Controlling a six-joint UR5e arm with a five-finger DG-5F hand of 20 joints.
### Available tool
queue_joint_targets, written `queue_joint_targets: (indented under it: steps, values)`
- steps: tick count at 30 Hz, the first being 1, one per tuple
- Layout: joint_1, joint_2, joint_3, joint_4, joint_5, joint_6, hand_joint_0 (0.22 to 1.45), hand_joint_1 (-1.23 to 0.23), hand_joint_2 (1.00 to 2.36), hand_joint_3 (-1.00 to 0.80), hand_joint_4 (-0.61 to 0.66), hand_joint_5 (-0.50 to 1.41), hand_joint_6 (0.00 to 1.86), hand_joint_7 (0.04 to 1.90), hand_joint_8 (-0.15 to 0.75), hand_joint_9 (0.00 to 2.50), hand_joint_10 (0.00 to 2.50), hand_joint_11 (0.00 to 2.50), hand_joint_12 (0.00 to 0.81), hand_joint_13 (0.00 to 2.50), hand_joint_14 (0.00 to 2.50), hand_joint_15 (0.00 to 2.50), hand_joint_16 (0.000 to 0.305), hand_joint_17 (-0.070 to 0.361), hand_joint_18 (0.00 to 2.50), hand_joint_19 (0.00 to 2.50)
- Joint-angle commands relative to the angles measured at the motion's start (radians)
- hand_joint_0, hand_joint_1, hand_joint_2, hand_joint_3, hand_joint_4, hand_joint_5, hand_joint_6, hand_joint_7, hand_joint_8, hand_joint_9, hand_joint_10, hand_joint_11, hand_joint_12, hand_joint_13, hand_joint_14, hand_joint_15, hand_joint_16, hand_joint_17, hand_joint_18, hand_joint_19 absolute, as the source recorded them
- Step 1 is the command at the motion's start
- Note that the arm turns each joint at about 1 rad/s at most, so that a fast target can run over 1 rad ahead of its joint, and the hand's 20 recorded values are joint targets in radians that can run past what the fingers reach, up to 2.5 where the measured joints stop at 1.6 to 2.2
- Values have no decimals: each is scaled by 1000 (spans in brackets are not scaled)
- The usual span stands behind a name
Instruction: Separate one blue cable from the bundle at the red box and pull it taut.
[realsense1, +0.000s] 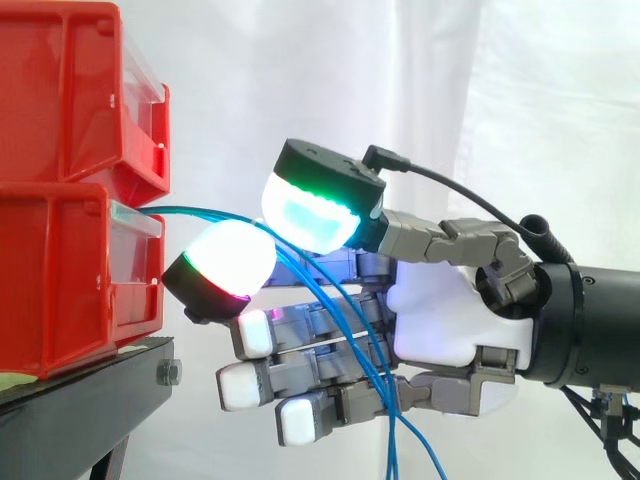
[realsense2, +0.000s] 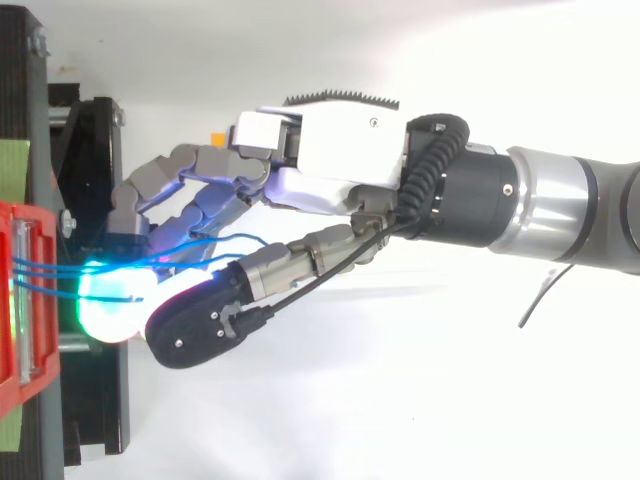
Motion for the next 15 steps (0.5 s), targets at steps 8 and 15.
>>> queue_joint_targets:
  steps: [8, 15]
  values:
    - [-1, 0, 7, -9, 1, -30, 562, -525, 1000, -500, 199, -206, 848, 862, 364, 820, 12, 867, 413, 853, 19, 595, 53, 119, 826, 701]
    - [1, -6, 4, 29, 3, -97, 575, -568, 1003, -465, 204, -209, 813, 843, 361, 825, 13, 885, 411, 873, 19, 618, 53, 120, 840, 700]
